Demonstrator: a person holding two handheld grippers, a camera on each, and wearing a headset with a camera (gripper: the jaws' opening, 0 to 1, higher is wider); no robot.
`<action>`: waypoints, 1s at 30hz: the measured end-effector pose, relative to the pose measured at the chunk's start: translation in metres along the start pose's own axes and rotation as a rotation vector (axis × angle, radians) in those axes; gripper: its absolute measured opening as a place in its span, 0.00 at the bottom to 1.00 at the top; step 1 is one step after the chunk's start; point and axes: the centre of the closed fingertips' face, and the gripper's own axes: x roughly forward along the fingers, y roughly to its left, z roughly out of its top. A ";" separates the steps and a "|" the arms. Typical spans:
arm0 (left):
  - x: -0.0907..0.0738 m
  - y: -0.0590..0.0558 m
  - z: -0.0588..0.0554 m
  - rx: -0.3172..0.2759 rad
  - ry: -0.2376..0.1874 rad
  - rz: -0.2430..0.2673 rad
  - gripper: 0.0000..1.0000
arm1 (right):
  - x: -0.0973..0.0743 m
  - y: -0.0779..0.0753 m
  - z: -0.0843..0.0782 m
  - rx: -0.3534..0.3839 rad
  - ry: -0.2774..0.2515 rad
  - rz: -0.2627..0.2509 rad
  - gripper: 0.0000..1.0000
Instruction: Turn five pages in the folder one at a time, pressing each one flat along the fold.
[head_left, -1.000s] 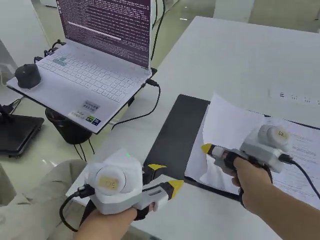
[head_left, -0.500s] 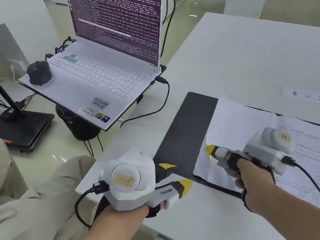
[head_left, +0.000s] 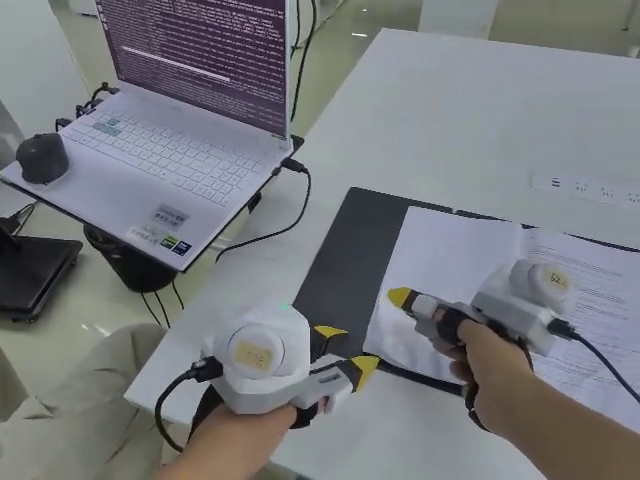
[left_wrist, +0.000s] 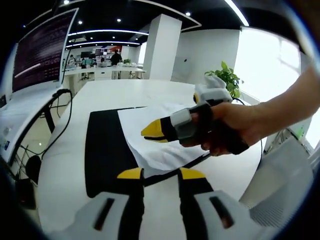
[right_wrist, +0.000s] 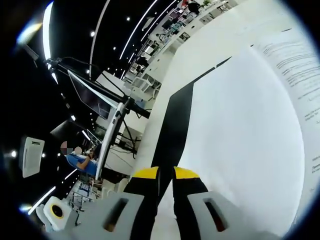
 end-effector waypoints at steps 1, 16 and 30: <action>0.006 -0.002 0.001 0.009 0.003 -0.008 0.25 | -0.006 -0.001 0.006 0.002 -0.017 0.002 0.08; 0.078 -0.003 -0.004 0.075 0.052 -0.025 0.24 | -0.062 -0.049 0.060 0.082 -0.153 -0.054 0.09; 0.085 0.008 -0.035 0.155 0.110 0.063 0.25 | -0.077 -0.082 0.076 0.105 -0.162 -0.098 0.05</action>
